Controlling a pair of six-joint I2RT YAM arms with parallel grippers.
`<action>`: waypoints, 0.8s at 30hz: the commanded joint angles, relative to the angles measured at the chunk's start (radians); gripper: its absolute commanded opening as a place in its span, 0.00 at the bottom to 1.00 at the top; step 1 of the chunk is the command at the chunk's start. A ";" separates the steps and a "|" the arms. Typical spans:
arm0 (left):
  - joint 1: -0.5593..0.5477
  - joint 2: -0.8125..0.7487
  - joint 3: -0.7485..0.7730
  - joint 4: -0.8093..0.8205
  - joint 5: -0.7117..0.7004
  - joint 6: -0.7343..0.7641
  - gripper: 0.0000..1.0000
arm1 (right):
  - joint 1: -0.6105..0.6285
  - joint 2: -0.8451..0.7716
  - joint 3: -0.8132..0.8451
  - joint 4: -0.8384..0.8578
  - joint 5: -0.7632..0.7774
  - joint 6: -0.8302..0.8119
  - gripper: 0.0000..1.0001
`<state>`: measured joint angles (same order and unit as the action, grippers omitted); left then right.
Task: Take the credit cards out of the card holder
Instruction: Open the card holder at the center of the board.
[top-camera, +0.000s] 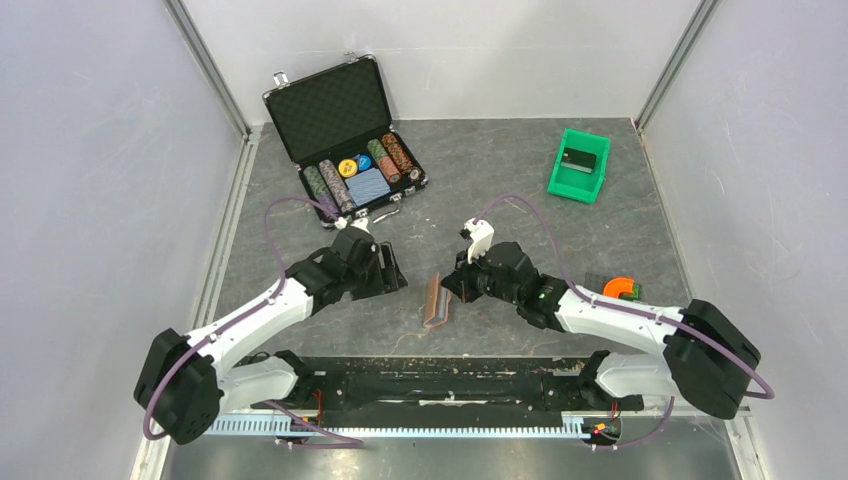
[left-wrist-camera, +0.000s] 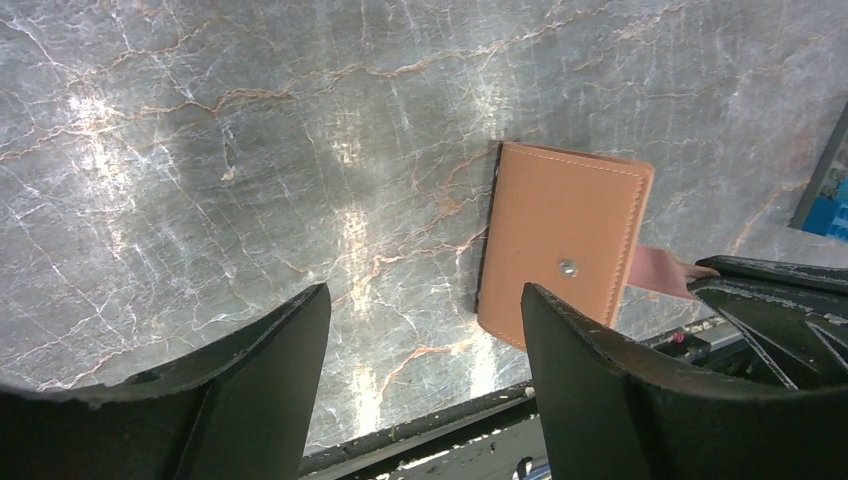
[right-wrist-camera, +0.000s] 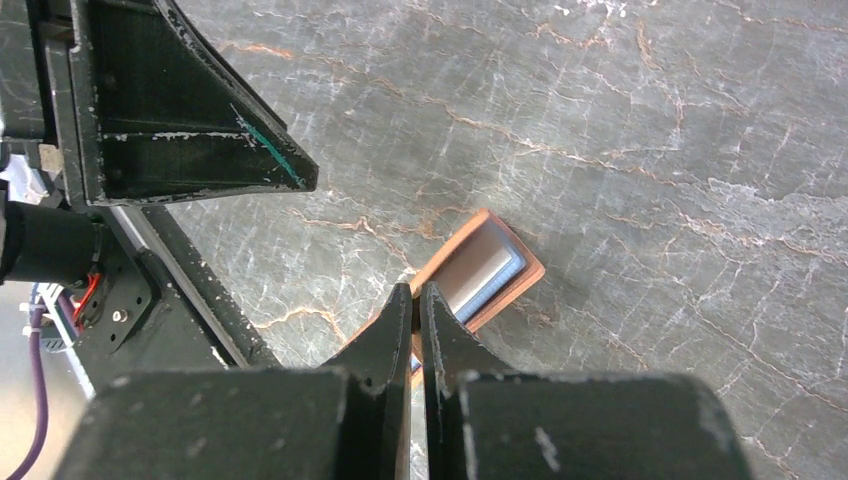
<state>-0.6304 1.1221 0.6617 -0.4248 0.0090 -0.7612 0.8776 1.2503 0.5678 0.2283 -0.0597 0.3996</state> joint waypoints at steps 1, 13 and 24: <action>-0.003 -0.040 0.060 0.002 0.028 -0.009 0.77 | -0.005 -0.041 0.016 0.048 -0.045 -0.003 0.00; -0.003 -0.030 0.033 0.073 0.154 -0.003 0.77 | -0.006 -0.022 0.027 0.086 -0.076 0.009 0.00; -0.003 0.049 0.017 0.123 0.203 0.018 0.77 | -0.010 -0.008 0.035 0.096 -0.090 0.013 0.00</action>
<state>-0.6304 1.1397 0.6930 -0.3450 0.1947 -0.7609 0.8730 1.2411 0.5682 0.2764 -0.1375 0.4061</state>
